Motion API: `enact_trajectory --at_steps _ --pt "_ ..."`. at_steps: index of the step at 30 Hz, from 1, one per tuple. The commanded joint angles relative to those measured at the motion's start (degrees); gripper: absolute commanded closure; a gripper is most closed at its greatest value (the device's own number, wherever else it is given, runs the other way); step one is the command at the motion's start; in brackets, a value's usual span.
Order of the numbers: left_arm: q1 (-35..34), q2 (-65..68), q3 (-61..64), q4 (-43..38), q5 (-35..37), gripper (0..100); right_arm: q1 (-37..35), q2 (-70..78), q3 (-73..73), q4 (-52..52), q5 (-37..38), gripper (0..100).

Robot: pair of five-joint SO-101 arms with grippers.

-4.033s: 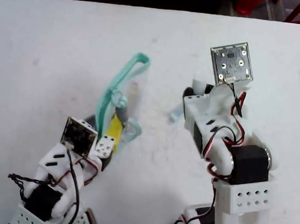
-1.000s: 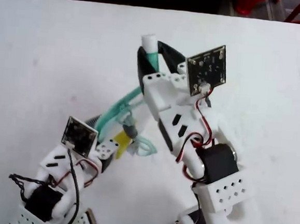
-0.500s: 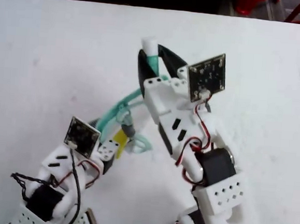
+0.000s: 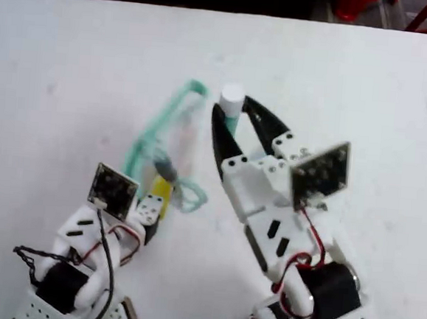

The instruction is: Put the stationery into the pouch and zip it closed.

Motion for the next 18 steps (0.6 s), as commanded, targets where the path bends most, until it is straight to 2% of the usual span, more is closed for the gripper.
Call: enact_trajectory --at_steps 1,7,13,18 --pt "-0.75 -0.92 -3.16 -1.93 0.26 98 -0.31 -1.80 -0.53 2.95 1.32 98.1" --pt "-0.75 -0.92 -3.16 -1.76 0.26 98 -0.13 -1.27 -1.23 1.45 1.32 98.1" --pt "-0.57 -0.92 -3.16 -1.67 0.26 98 -0.04 -0.22 -2.73 -13.32 0.97 98.1" --pt "-0.66 -0.92 -2.99 -1.85 0.26 98 -0.31 8.57 -2.90 -23.25 0.88 98.1"
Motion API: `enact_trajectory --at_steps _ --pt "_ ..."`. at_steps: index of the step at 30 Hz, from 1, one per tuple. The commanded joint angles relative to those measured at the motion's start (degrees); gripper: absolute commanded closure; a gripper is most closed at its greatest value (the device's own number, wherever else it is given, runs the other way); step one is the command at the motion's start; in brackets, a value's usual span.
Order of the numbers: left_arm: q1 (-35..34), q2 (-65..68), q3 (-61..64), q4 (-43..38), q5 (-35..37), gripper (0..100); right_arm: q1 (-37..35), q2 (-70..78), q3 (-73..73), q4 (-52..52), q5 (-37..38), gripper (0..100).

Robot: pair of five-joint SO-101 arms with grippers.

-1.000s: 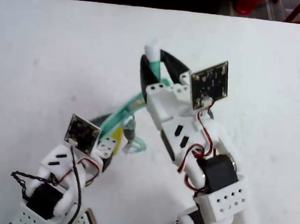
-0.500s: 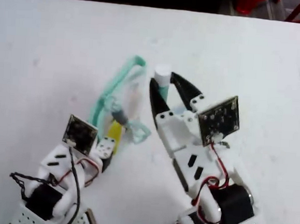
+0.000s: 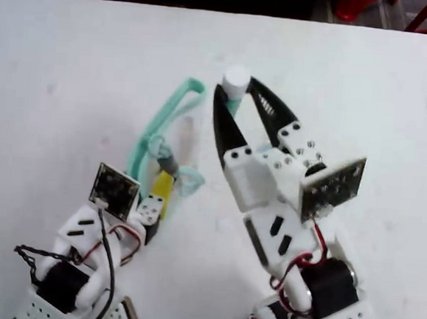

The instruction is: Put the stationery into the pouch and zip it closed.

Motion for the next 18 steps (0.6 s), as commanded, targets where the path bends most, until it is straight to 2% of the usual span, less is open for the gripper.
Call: enact_trajectory --at_steps 1,5,10,18 --pt "-0.22 -0.92 -2.99 -1.85 0.26 98 -0.57 7.60 -3.87 -7.78 0.00 98.1" --pt "-0.22 -0.92 -2.99 -1.93 0.26 98 -0.66 17.27 -12.48 -9.27 -0.44 98.1" --pt "-0.13 -0.92 -2.99 -1.93 0.26 98 -0.57 25.63 -19.60 -5.85 -5.71 98.1" --pt "-0.22 -0.92 -3.08 -1.85 0.26 98 -1.45 22.81 -16.18 3.74 -9.41 98.1"
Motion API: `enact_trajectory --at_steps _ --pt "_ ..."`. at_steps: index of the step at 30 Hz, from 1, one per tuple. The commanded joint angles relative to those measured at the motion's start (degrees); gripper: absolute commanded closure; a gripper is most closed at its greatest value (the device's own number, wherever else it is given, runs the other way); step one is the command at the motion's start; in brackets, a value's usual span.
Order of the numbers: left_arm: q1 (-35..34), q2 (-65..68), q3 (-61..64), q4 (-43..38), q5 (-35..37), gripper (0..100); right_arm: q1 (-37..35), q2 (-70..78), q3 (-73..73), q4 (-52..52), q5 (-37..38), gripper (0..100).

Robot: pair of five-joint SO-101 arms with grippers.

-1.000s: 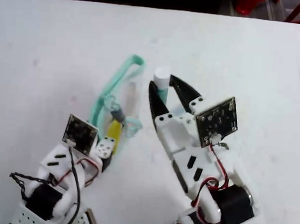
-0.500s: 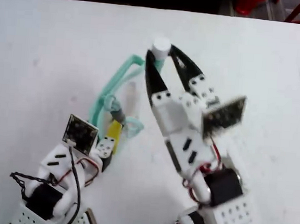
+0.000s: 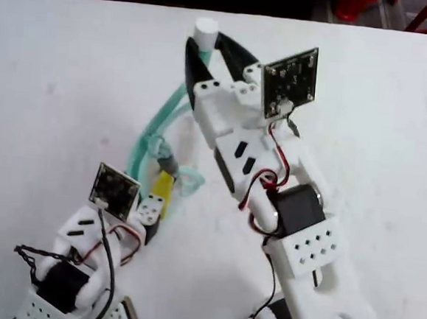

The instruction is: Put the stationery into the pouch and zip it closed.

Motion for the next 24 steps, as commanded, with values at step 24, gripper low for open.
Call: enact_trajectory --at_steps 24 --pt "-0.13 -0.92 -2.99 -1.76 0.26 98 -4.35 -0.31 5.63 -9.27 2.64 98.1"
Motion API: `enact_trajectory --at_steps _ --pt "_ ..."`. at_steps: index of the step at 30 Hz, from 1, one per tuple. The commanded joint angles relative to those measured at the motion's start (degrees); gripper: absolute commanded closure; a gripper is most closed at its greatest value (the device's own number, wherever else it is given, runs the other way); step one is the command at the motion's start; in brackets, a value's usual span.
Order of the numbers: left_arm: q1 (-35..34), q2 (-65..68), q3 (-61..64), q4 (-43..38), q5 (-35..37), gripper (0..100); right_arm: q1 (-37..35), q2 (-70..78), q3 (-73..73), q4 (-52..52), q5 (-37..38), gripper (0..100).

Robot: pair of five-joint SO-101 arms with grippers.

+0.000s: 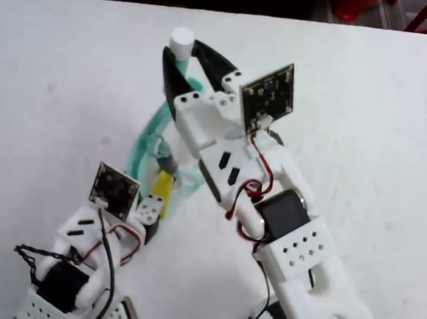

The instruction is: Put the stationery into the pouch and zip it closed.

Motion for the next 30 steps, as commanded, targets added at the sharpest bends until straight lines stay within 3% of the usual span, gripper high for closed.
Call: enact_trajectory --at_steps 1,10,19,25,30 --pt "-0.04 -0.92 -2.99 -1.76 0.26 98 1.45 -0.48 -0.35 1.98 0.26 98.1" --pt "0.31 -0.92 -2.90 -1.85 0.26 98 4.00 -8.31 5.36 7.34 0.18 98.1" --pt "0.13 -0.92 -2.90 -1.85 0.26 97 -3.03 -11.82 12.66 6.02 0.18 98.1" --pt "-0.13 -0.92 -3.25 0.44 0.79 83 -1.80 -11.74 10.64 6.64 0.44 98.1" --pt "-0.13 -0.92 -3.96 1.41 0.79 82 1.01 -8.66 6.07 11.21 0.35 98.1"
